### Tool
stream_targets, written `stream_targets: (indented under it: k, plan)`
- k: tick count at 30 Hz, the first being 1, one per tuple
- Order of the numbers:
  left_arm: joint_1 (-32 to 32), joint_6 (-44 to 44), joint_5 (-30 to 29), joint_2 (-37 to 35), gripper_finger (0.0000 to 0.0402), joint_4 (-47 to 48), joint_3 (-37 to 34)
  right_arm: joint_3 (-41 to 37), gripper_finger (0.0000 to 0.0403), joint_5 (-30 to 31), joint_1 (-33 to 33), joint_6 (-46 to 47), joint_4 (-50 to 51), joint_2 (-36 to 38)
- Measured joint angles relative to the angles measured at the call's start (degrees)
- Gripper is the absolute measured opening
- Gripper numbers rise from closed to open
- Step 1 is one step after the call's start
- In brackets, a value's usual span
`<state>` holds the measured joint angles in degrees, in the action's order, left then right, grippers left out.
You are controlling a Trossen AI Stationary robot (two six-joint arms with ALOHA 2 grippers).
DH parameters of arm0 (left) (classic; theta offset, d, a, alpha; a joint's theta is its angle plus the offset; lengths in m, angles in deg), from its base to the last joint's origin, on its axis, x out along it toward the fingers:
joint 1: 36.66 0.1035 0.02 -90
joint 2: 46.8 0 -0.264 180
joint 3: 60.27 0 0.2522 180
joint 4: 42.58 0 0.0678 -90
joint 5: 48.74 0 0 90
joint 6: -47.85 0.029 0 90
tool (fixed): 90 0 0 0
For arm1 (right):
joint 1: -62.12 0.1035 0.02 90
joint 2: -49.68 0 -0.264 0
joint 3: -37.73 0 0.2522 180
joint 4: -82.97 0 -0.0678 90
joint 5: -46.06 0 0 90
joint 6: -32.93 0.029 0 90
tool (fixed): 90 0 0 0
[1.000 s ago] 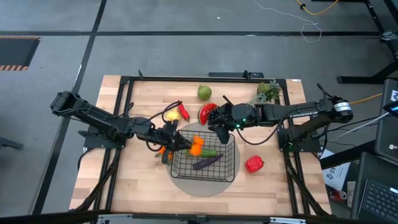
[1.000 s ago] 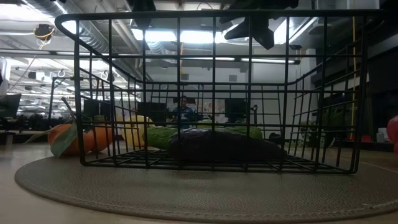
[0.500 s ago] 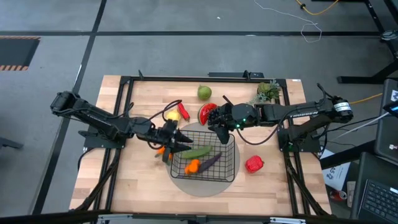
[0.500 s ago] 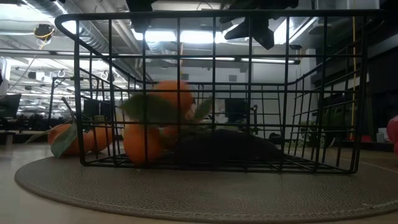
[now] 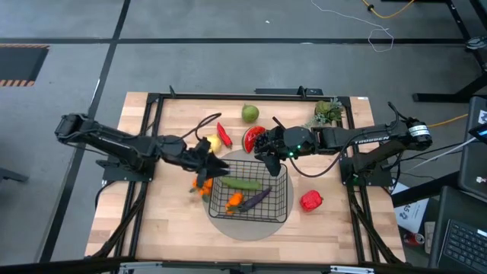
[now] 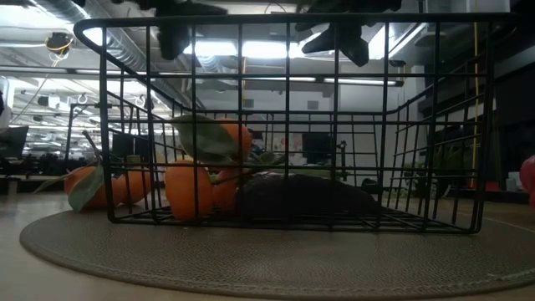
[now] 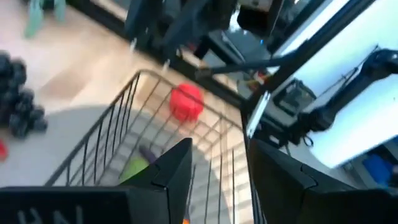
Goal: Build produce basket
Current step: Put the oranges tangerines into the black wire basket
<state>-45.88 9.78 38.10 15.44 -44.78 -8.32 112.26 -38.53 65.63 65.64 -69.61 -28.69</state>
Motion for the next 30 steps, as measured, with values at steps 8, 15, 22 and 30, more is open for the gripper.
stream_targets:
  k: [8,15,22,30]
  plan:
    - [0.05,-5.13,4.03,-8.34,0.0152,19.17,0.03,0.0,0.0171,0.03,0.0,-0.18,0.1,0.0]
    - [0.05,-3.6,3.74,-11.02,0.0152,34.58,0.07,0.0,0.0171,0.04,0.0,-0.39,0.06,0.0]
    - [0.05,-8.34,3.33,-9.06,0.0152,54.29,0.01,0.0,0.0171,0.13,-0.02,-0.39,-0.16,0.0]
    - [-1.41,-9.28,4.9,-6.19,0.0152,52.26,0.0,0.0,0.0171,0.15,0.0,-0.37,-0.14,0.02]
